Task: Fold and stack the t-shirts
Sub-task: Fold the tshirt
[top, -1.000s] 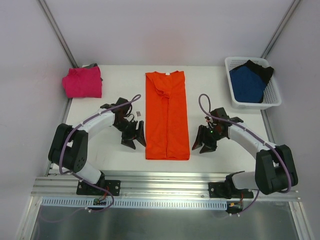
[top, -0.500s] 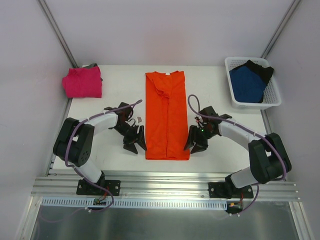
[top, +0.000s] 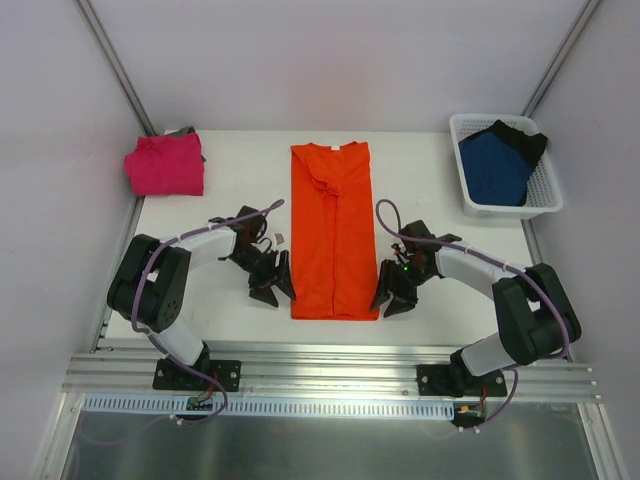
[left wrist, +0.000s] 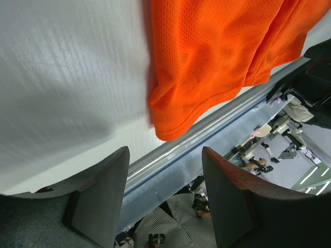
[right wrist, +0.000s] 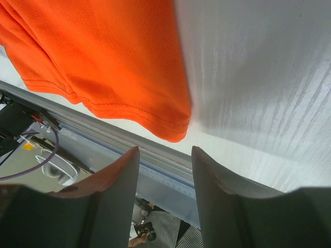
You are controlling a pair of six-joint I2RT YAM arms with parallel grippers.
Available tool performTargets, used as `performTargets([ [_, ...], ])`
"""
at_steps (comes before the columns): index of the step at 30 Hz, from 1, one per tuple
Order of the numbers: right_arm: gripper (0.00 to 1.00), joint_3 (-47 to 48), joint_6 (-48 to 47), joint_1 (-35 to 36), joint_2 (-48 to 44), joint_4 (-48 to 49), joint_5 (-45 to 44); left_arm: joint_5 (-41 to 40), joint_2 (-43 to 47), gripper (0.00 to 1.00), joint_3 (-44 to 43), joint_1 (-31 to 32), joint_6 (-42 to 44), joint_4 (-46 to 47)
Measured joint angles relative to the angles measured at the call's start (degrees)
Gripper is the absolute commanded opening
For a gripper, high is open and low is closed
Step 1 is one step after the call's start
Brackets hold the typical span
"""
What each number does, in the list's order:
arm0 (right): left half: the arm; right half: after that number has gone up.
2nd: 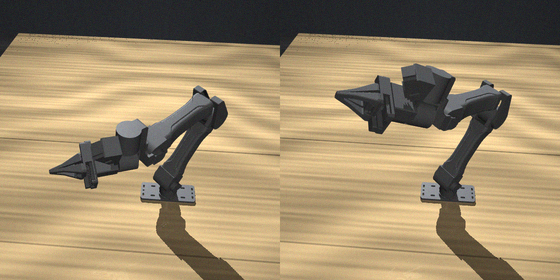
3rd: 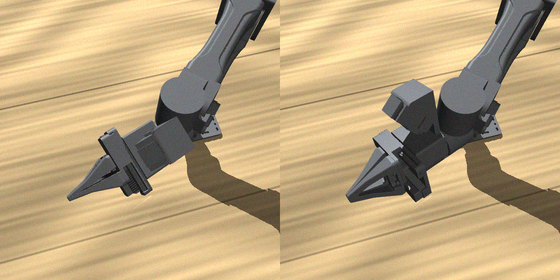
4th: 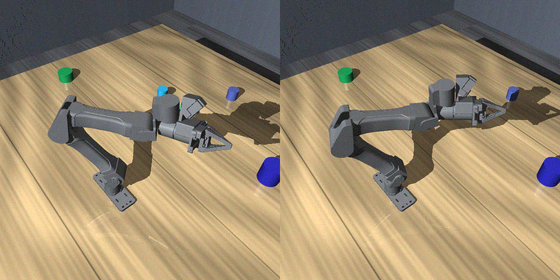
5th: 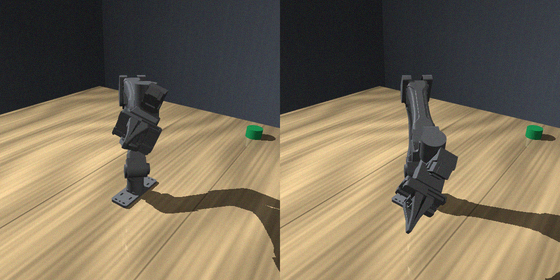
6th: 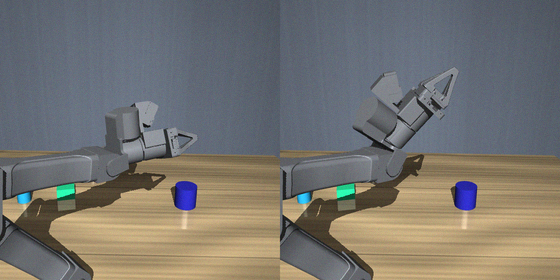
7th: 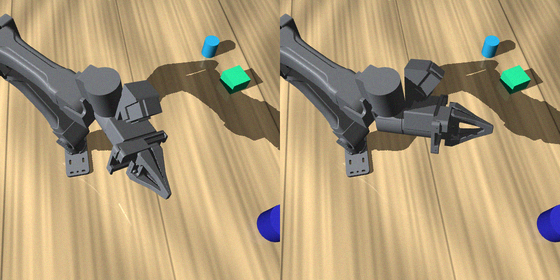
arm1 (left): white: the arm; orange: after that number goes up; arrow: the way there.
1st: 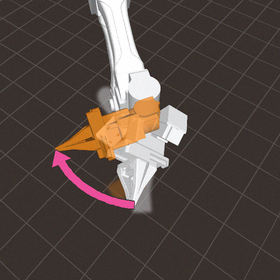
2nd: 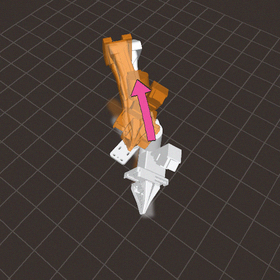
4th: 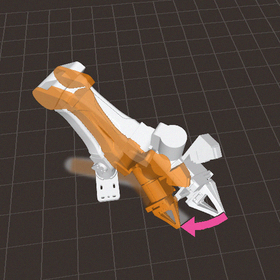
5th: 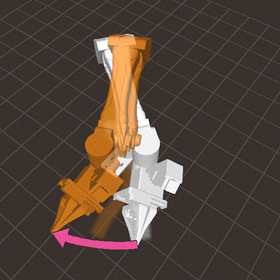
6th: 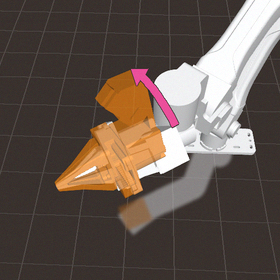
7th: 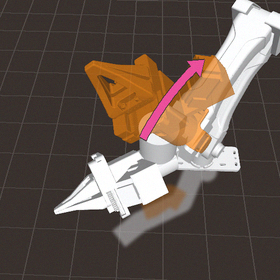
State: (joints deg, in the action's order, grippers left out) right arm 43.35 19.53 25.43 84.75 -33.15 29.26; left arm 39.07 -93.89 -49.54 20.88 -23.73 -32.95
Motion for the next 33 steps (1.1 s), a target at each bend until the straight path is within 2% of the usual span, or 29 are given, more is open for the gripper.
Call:
performTargets([
  [4, 0.48, -0.1, 0.0, 0.0, 1.0, 0.3, -0.1, 1.0, -2.1, 0.6, 0.0, 0.0, -0.3, 1.4],
  [15, 0.44, -1.0, 0.4, -0.1, 2.6, 1.9, -0.1, 2.0, -5.7, 0.52, -0.2, 0.0, -1.2, 2.4],
  [25, 0.34, -0.9, 0.7, -0.2, 5.0, 3.7, 0.0, 2.5, -6.1, 0.38, 0.4, 0.0, -2.9, 3.9],
  [33, 0.31, -0.9, 0.8, -0.2, 5.1, 4.2, 0.0, 2.7, -6.1, 0.37, 0.6, 1.3, -3.4, 4.6],
])
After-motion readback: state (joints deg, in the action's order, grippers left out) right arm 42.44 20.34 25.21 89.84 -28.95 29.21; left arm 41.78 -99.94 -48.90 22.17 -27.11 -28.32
